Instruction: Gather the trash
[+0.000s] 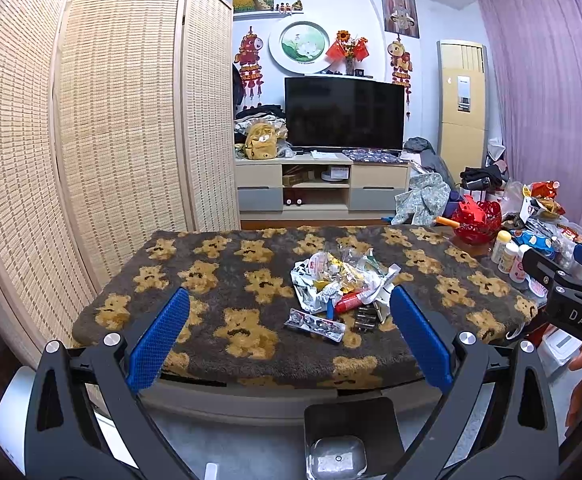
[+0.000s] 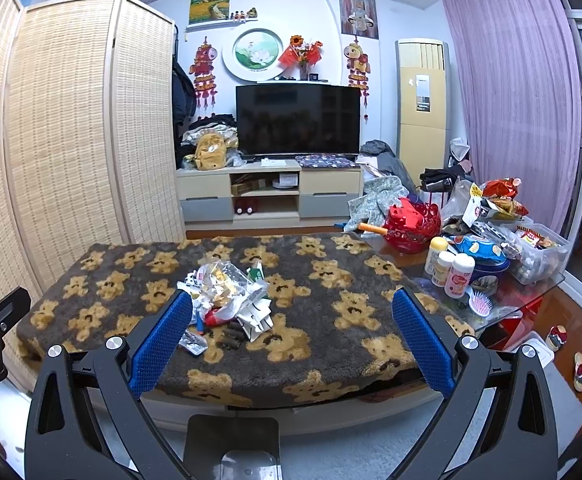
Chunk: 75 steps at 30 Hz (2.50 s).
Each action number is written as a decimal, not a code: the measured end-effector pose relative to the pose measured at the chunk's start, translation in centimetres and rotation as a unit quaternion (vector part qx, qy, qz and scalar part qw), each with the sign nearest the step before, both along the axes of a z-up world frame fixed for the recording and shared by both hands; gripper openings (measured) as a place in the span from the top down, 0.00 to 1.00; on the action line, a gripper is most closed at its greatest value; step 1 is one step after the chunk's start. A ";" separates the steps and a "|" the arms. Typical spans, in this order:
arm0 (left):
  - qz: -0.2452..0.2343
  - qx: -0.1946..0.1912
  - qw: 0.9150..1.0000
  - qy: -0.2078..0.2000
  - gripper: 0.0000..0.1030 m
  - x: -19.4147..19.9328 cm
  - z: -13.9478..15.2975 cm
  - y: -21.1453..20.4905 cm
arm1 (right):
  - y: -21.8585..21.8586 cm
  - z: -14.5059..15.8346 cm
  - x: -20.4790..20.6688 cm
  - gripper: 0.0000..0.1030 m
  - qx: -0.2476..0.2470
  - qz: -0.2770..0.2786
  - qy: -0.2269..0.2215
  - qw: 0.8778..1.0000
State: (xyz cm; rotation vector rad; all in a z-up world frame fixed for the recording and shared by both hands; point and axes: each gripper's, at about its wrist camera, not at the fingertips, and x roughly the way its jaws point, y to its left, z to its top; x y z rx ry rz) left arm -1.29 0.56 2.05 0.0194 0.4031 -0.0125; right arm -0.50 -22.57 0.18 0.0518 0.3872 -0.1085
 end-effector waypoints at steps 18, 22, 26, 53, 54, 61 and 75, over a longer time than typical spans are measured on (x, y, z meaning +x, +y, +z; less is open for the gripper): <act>0.000 0.001 1.000 -0.001 0.08 -0.3 0.2 -0.1 | 0.3 -0.2 -0.8 0.03 0.001 0.003 -0.003 1.000; 0.000 0.002 1.000 -0.001 0.08 -0.2 0.2 -0.1 | 0.2 -0.4 -0.7 0.03 0.001 0.004 -0.003 1.000; 0.001 0.001 1.000 -0.002 0.08 -0.4 0.3 0.1 | 0.2 -0.3 -0.8 0.03 0.002 0.003 -0.003 1.000; 0.002 0.002 1.000 0.007 0.08 1.5 -1.3 0.4 | -0.8 -1.6 0.3 0.03 0.043 0.007 -0.007 0.999; 0.001 0.000 1.000 0.008 0.08 1.5 -1.4 0.4 | -0.9 -1.7 0.4 0.03 0.048 0.007 -0.009 0.999; 0.012 0.012 1.000 0.025 0.08 3.9 -3.2 0.4 | -1.0 -3.2 3.1 0.03 0.055 0.010 0.005 0.998; 0.007 0.010 0.991 0.135 0.08 12.0 -11.4 0.5 | -0.4 -12.8 12.1 0.03 0.061 0.056 0.119 0.990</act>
